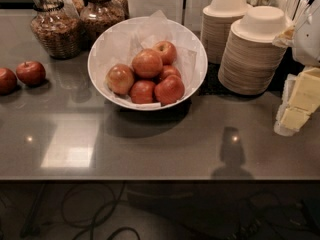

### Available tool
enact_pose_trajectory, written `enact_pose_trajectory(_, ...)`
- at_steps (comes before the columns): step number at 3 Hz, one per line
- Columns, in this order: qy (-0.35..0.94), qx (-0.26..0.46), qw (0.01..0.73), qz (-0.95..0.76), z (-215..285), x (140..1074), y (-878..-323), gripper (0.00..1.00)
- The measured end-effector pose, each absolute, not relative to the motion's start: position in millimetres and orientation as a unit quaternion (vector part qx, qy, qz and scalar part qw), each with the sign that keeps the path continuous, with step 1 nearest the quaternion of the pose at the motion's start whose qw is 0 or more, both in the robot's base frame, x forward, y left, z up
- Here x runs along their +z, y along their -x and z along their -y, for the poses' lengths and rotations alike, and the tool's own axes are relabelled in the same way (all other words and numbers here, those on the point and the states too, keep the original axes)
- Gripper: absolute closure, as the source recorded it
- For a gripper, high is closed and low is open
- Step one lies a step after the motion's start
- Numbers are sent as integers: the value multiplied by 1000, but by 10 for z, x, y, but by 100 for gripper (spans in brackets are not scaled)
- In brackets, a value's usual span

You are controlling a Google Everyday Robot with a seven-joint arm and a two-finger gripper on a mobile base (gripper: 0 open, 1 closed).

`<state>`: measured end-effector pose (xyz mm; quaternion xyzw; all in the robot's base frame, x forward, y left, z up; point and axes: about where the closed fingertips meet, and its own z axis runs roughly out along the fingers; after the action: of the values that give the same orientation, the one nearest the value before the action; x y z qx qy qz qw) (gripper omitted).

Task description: Pick apple from white bowl

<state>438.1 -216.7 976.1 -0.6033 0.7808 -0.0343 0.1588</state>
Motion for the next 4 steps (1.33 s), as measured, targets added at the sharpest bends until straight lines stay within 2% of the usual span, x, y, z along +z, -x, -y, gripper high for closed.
enact_pose_trajectory(2,606,-32,162,-778,2139,9755,-4410,0)
enact_pose_trajectory(4,644,2,217,-733,1395,9712,-5100,0)
